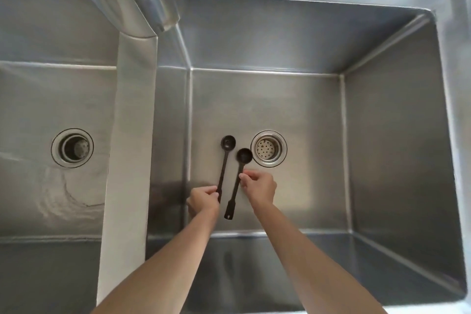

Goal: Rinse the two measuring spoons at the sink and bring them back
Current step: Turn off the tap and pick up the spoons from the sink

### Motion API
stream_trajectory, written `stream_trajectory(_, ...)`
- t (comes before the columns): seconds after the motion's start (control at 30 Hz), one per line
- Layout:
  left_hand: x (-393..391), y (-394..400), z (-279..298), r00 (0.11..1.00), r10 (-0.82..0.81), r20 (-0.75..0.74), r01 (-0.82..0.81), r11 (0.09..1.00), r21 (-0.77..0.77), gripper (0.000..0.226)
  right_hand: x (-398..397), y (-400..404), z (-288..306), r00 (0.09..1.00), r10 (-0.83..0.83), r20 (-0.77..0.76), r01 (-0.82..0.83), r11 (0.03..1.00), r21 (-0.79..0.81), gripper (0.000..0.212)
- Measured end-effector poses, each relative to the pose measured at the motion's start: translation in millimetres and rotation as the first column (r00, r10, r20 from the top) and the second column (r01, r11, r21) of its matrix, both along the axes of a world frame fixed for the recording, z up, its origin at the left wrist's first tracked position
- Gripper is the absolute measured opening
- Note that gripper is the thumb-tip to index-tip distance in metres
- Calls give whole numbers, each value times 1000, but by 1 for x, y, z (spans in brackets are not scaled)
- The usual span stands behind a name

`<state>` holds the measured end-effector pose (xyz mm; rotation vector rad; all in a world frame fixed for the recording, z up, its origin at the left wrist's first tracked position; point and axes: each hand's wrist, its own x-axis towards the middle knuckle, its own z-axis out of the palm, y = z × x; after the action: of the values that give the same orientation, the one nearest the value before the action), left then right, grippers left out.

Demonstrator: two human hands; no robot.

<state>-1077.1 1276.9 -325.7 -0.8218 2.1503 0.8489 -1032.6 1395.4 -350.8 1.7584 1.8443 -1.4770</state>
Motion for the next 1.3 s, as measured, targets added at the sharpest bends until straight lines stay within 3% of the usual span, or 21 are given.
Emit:
stream_trajectory(0.33,-6,-3,1,998,-57,26,59,996,-64,22,3,5,15,997,79,6,-79,996,48,18)
stream_trajectory(0.57,-5,-4,37,975,-221,-3,221,975,18,33,6,15,59,980,199,-17,-195,973,124,20)
stream_trajectory(0.7,-20,-3,105,828,-518,-214,546,832,95,37,-9,15,124,962,262,-79,-242,950,196,28)
stream_trajectory(0.8,-40,-10,160,675,-643,-363,720,681,133,45,-22,11,178,906,414,-84,-363,865,345,35)
stream_trajectory(0.93,-69,-29,227,349,-742,-572,855,503,-131,50,-42,-5,248,818,556,-151,-391,728,563,42)
stream_trajectory(1.0,-87,-44,255,263,-759,-595,836,487,-251,55,-56,-14,276,783,595,-181,-367,678,637,49)
stream_trajectory(1.17,-142,-102,307,212,-768,-604,725,538,-430,64,-103,-43,327,703,683,-198,-324,556,766,55)
stream_trajectory(1.23,-165,-130,320,245,-749,-615,678,586,-444,64,-123,-57,339,674,712,-195,-316,517,795,55)
stream_trajectory(1.3,-187,-160,327,336,-699,-631,632,664,-399,64,-145,-72,348,647,737,-196,-307,487,817,55)
